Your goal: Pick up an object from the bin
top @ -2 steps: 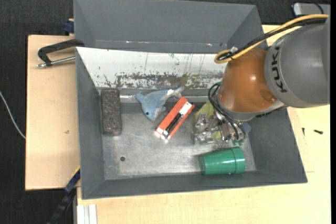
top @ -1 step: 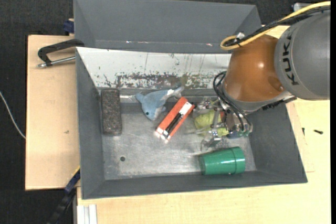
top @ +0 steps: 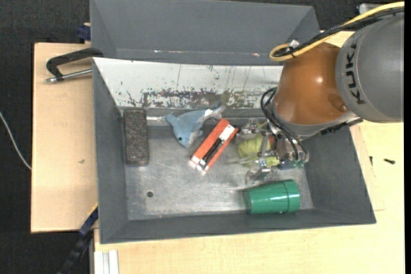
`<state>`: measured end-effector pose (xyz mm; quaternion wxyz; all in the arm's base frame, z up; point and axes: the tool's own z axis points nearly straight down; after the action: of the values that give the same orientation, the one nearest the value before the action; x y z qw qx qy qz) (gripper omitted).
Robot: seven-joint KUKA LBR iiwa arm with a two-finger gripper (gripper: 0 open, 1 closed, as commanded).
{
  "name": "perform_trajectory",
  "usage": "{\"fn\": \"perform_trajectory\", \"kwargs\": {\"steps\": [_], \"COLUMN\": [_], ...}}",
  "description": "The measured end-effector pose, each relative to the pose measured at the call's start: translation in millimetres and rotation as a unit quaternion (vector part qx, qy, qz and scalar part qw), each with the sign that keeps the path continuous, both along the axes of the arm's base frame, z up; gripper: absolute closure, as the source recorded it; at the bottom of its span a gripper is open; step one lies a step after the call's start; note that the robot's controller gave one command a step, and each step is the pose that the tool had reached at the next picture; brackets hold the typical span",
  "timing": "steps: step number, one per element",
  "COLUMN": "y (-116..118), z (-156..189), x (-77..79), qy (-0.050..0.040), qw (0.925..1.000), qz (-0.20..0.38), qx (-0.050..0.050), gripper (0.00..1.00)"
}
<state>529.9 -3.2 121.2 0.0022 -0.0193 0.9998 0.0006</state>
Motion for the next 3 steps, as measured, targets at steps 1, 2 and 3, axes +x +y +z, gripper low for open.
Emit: {"fn": "perform_trajectory", "kwargs": {"steps": [1, 2, 3], "y": [-18.2, -60.4, -96.4], "z": [-15.9, -34.9, -38.5], "x": [28.8, 23.4, 38.9], "qy": [-0.0012, -0.0004, -0.0007], "qw": [0.9993, 0.984, 0.9967], "qz": [0.038, 0.178, 0.081], "qx": [0.001, -0.001, 0.0], "gripper": [0.0, 0.0, 1.0]}}
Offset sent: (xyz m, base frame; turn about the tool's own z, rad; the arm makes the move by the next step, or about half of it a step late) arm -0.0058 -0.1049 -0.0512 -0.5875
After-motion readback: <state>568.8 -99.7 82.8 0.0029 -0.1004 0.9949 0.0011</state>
